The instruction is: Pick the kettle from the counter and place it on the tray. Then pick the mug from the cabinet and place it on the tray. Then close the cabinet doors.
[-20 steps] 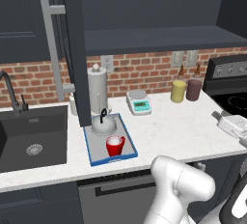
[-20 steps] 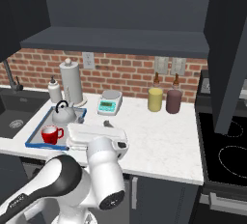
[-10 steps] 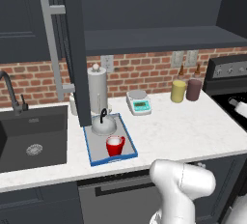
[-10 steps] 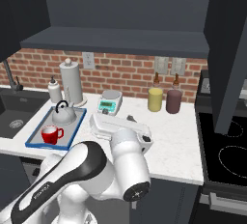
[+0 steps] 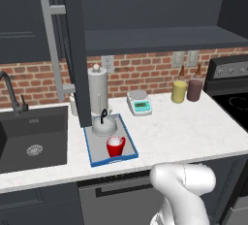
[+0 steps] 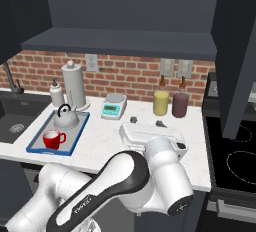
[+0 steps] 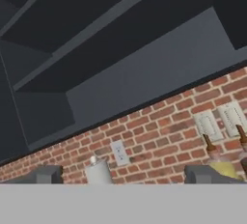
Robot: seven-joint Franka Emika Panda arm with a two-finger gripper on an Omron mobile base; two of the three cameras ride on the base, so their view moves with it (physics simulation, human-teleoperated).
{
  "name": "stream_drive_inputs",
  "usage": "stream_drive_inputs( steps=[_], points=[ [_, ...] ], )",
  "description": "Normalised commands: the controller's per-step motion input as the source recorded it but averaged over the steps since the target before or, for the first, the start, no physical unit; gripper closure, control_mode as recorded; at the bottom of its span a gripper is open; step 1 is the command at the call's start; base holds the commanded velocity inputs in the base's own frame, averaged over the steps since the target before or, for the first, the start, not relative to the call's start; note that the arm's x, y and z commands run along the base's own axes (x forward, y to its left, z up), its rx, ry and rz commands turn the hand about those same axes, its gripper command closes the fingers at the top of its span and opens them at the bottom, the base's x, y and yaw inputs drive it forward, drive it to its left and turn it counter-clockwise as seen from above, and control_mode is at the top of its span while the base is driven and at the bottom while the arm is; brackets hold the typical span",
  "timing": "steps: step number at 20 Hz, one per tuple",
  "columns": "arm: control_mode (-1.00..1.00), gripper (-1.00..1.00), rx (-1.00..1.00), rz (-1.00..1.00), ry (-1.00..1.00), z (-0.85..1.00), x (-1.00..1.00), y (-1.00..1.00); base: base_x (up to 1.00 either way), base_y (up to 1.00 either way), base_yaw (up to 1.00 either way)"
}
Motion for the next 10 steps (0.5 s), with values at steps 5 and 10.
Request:
stream_drive_inputs(
  steps=[5,10],
  points=[
    [-1.0,-1.0,-0.03,-0.02,-0.17,-0.01,0.0,-0.75,0.0,0.0,0.0],
    [-1.0,-1.0,-0.01,-0.05,-0.12,0.0,0.0,-0.73,0.0,0.0,0.0]
  ],
)
